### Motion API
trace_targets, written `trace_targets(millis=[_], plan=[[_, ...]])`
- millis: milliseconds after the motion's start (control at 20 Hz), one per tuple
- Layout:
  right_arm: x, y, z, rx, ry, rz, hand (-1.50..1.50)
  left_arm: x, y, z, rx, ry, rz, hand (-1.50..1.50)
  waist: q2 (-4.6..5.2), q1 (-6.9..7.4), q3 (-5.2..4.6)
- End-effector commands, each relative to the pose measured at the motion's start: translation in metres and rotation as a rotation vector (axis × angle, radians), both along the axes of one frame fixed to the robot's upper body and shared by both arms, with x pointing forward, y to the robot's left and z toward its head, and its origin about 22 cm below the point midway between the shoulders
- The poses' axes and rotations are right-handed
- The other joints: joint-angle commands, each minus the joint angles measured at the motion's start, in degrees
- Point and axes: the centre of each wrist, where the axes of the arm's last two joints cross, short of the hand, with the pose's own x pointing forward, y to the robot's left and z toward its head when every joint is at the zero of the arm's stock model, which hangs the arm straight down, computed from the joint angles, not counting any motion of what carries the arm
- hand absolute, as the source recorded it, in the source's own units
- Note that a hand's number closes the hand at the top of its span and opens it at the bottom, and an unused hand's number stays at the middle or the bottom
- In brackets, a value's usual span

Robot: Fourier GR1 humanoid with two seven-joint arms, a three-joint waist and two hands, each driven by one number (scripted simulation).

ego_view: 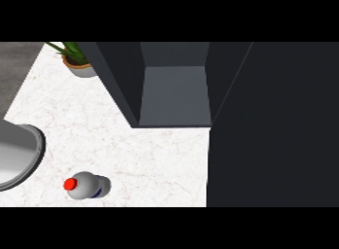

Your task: Pick up the bottled water, place it into the cabinet and close the cabinet

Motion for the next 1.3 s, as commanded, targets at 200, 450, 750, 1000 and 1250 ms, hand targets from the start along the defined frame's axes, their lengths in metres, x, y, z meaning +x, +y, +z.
trace_targets(millis=[200,450,750,1000,1250], plan=[[-0.033,-0.004,0.014,0.009,-0.045,0.003,-1.50,-0.010,-0.010,-0.006,0.044,-0.008,0.020,-1.50,-0.03,-0.07,-0.07],[-0.041,-0.002,0.033,0.027,-0.050,0.022,-1.50,0.007,0.016,-0.008,-0.003,0.021,0.054,-1.50,0.15,-0.01,-0.15],[-0.052,-0.007,0.025,0.004,-0.039,0.046,-1.50,0.032,0.018,-0.044,-0.028,0.062,0.081,-1.50,-0.01,-0.39,-0.22],[-0.063,-0.003,0.022,0.031,-0.048,0.032,-1.50,0.036,0.043,-0.067,-0.042,0.134,0.084,-1.50,-0.10,-0.61,-0.24],[-0.061,-0.003,0.028,0.010,-0.047,0.037,-1.50,0.056,0.042,-0.104,-0.071,0.156,0.066,-1.50,0.30,-0.16,-0.22]])
